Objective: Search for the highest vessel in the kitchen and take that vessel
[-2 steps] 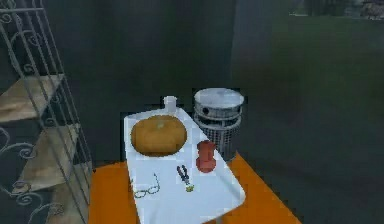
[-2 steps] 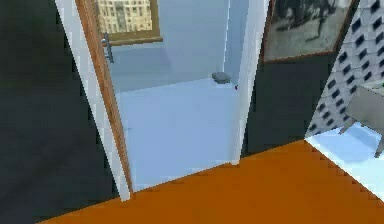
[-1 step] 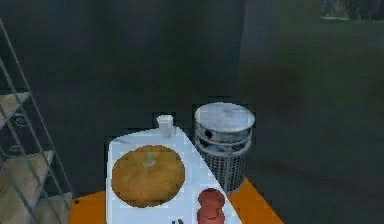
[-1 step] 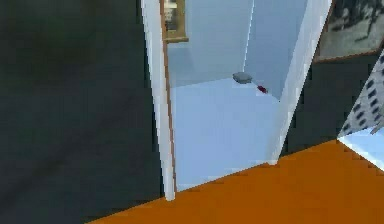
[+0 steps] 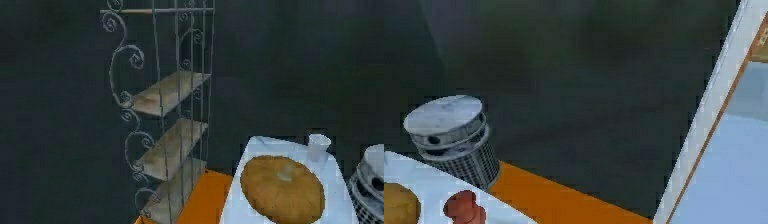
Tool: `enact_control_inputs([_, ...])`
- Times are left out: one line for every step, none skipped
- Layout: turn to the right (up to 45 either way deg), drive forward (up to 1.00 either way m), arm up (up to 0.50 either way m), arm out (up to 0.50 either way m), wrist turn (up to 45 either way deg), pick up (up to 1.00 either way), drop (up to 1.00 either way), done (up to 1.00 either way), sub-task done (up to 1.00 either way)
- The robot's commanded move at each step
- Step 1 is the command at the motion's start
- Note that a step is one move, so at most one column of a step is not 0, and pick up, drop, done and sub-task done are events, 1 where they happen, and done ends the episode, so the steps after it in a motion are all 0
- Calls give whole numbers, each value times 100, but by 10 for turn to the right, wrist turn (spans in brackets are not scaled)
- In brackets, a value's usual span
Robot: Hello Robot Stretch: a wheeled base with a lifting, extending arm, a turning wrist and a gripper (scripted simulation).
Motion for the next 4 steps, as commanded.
enact_control_inputs([-300,0,0,0,0,0,0,0,0])
enact_control_inputs([0,0,50,0,0,0,0,0,0])
enact_control_inputs([0,0,20,0,0,0,0,0,0])
enact_control_inputs([0,0,0,24,0,0,0,0,0])
